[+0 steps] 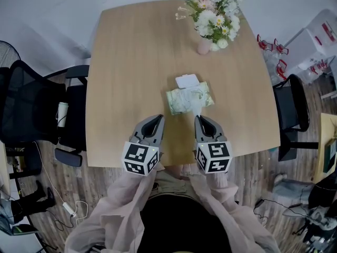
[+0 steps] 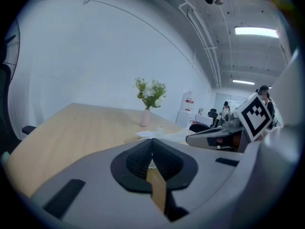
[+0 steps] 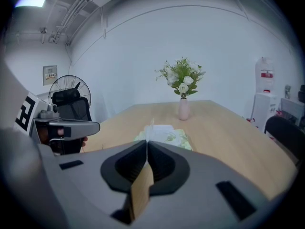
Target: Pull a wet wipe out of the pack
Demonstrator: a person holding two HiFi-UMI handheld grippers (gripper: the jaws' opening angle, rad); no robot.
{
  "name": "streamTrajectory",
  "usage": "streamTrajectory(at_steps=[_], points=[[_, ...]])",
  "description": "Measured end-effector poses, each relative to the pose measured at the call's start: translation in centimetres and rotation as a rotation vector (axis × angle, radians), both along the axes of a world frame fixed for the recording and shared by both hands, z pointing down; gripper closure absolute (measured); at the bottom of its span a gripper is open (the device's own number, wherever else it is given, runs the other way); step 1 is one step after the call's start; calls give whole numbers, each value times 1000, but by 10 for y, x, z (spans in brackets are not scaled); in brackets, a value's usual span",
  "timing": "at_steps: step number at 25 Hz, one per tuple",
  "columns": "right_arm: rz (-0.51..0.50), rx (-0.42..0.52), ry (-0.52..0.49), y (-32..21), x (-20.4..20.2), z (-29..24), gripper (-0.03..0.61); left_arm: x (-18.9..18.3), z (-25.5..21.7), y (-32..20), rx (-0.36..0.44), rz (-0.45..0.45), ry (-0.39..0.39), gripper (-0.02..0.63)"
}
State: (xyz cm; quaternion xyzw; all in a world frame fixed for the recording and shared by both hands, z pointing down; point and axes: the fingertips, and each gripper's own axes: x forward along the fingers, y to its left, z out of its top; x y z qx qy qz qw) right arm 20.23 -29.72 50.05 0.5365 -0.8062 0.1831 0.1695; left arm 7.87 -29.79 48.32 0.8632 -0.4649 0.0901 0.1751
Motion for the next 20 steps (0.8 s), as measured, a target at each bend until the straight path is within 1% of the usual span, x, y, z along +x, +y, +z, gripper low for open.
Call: streamTrajectory(at_steps=[20], points=[[35, 12, -11, 18, 3, -5, 560, -1, -6, 13, 17, 18, -3, 603]])
